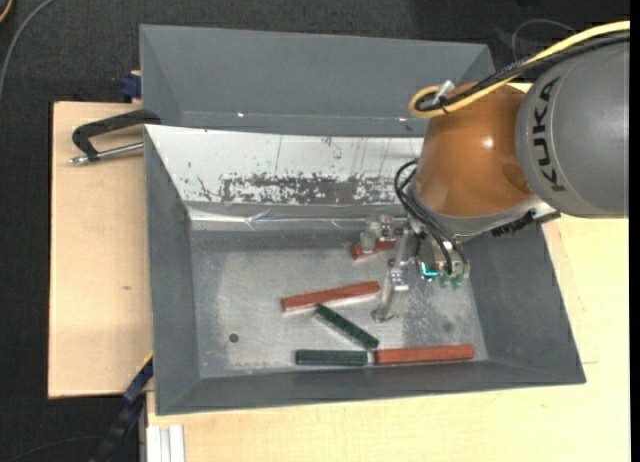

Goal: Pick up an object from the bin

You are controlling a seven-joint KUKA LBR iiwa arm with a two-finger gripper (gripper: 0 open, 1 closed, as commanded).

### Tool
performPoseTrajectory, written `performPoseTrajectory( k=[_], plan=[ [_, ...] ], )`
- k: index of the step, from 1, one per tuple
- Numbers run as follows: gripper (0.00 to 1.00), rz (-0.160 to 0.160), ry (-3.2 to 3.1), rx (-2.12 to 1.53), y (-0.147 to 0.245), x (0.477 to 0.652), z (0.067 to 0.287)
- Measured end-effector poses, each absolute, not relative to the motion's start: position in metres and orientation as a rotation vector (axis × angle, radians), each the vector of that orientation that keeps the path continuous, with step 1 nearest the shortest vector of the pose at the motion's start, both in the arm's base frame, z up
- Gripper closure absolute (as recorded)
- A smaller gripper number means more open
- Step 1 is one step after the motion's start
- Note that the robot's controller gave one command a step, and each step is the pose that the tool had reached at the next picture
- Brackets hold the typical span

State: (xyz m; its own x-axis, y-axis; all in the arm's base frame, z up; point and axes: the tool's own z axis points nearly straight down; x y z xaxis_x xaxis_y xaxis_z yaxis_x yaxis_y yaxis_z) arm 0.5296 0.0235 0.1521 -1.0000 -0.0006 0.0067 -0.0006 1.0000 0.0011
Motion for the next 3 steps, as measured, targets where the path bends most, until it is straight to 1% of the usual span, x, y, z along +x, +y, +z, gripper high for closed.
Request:
performPoseTrajectory(
  k=[1,2,3],
  plan=[
    [0.0,-0.004,-3.132,0.098,0.078,0.53,0.069],
    [1.0,-0.003,-3.14,0.089,0.075,0.532,0.074],
    [1.0,-0.002,-3.123,0.409,0.073,0.535,0.218]
  ],
)
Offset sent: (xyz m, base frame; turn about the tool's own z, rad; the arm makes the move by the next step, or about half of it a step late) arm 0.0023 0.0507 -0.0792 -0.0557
